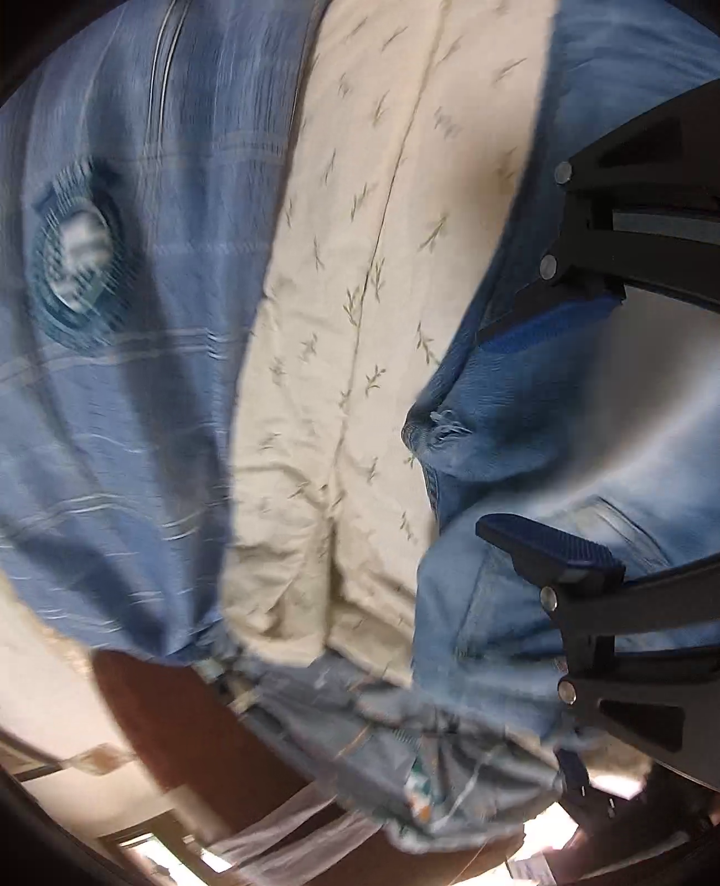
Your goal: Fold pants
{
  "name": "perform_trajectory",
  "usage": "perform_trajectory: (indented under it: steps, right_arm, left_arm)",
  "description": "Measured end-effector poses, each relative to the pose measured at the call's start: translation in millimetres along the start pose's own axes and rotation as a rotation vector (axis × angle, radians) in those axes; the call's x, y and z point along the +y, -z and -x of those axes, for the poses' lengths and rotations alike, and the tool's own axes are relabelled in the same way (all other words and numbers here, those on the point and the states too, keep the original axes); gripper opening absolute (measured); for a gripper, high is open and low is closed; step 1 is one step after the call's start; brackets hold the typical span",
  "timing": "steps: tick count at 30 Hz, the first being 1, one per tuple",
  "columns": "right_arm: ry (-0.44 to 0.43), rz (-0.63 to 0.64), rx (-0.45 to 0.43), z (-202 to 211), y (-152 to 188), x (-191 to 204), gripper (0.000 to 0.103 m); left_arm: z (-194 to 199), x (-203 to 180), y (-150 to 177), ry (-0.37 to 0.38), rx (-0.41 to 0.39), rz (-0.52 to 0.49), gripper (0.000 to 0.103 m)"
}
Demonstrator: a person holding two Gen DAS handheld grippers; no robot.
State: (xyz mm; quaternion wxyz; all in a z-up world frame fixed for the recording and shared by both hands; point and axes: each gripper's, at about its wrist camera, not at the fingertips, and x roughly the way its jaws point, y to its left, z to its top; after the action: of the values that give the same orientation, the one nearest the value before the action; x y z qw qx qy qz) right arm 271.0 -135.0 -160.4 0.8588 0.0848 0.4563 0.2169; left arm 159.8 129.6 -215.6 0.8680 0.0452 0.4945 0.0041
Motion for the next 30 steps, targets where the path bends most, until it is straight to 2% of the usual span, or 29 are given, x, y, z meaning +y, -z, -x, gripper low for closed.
perform_trajectory:
  steps: [4,6,7,8,10,14,18,21,24,27,30]
  right_arm:
    - [0.011,0.041,0.145,-46,-7,3,0.063]
    - [0.059,0.11,0.156,-53,-8,11,0.048]
    - [0.1,0.134,0.182,-55,-10,13,0.034]
    - [0.097,0.118,0.195,-55,-13,12,0.026]
    - [0.109,0.09,0.195,-56,-20,9,0.019]
    - [0.18,0.138,0.146,-66,-20,18,0.018]
    - [0.093,0.023,0.077,-55,-16,3,0.019]
    - [-0.005,-0.111,0.016,-20,-11,-11,0.02]
    - [-0.058,-0.173,-0.063,20,-1,-21,0.021]
    - [-0.023,-0.16,-0.055,51,22,-32,0.022]
    - [0.058,-0.164,-0.007,63,59,-46,0.022]
  left_arm:
    - [-9,7,4,0.041,0.007,0.019,0.1]
    - [-7,8,10,0.052,0.001,0.011,0.1]
    - [-7,8,12,0.053,-0.002,0.002,0.1]
    - [-8,8,13,0.049,-0.005,-0.006,0.1]
    - [-6,7,14,0.034,-0.011,-0.023,0.1]
    - [-1,0,19,-0.001,-0.03,-0.067,0.1]
    - [-3,7,16,0.027,0.01,-0.024,0.1]
    - [1,16,13,0.065,0.05,0.04,0.1]
    - [22,14,9,0.027,-0.002,0.039,0.099]
    - [40,2,6,0.003,-0.066,-0.012,0.099]
    - [38,-11,5,-0.017,-0.062,-0.047,0.099]
